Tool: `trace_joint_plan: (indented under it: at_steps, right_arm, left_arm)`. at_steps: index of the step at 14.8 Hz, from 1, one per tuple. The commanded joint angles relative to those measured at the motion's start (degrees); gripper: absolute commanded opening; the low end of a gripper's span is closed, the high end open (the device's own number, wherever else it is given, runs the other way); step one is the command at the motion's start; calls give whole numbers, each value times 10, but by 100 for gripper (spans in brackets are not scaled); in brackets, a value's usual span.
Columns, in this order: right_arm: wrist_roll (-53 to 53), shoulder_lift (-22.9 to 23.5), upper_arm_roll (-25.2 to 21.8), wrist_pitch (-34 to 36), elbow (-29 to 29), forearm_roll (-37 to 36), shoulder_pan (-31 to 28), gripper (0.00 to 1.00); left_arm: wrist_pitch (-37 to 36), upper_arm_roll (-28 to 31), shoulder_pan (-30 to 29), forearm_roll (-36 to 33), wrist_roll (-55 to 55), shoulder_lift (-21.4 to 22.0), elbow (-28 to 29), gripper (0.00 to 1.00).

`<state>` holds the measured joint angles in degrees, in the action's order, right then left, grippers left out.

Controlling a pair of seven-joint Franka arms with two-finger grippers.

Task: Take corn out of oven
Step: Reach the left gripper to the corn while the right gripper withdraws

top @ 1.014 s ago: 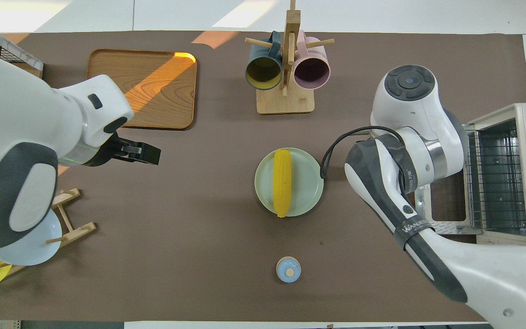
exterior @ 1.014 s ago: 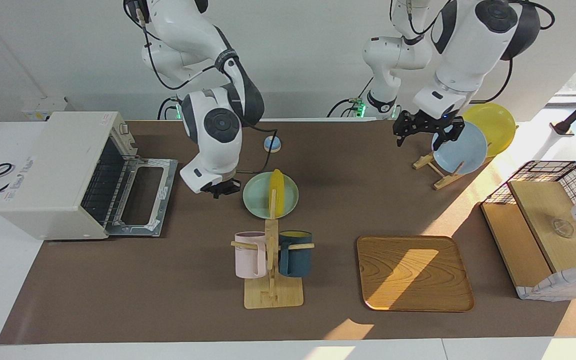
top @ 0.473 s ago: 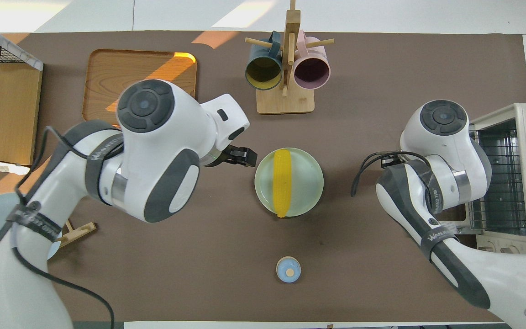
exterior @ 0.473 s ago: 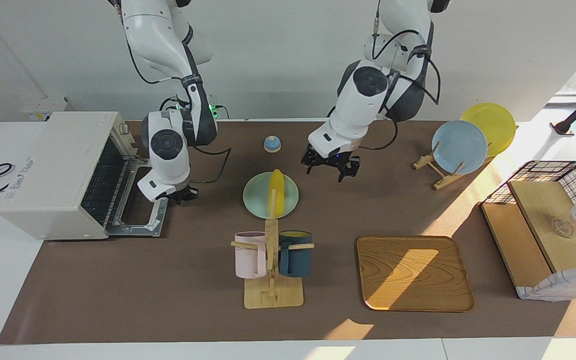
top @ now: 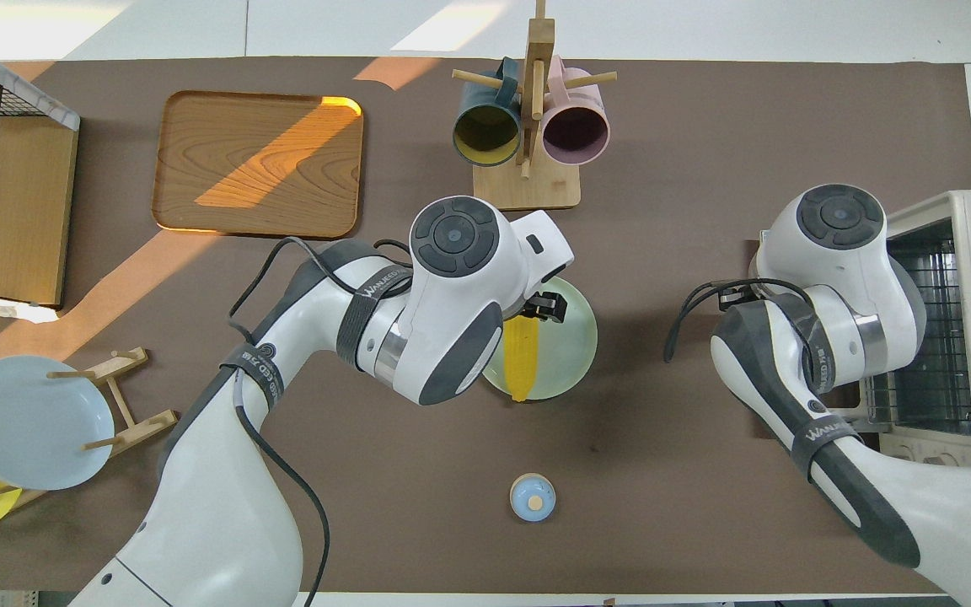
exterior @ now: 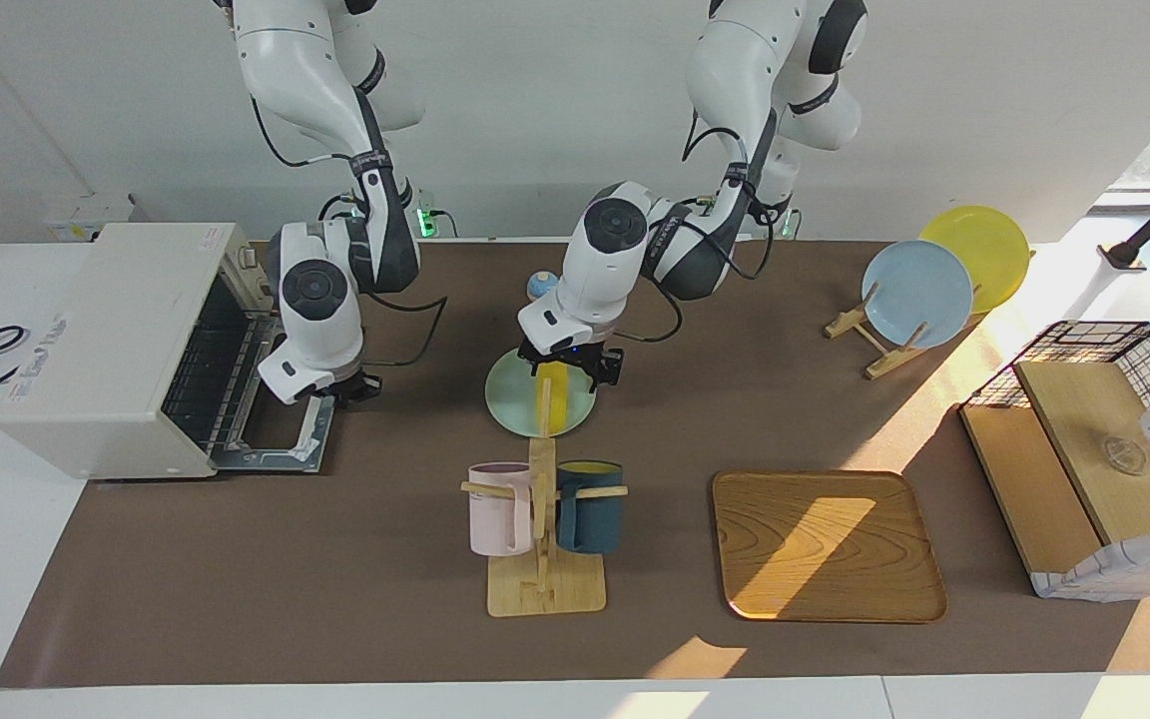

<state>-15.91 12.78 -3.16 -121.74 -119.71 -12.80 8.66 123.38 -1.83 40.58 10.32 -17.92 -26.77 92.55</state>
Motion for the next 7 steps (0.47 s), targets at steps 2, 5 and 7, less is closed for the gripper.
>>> trace_joint_plan:
  at_steps: [2,5,7]
  right_arm:
    - [11,-17,9,-28,-30,-14,-23,0]
    - [25,-17,8,-29,-30,-14,-29,0]
    - [39,-17,9,-32,-31,-14,-40,0]
  left_arm:
    - [44,11,11,-4,-3,-17,15,100]
    - [75,10,19,-4,-3,-14,41,100]
    - [78,10,19,-4,-3,-13,48,100]
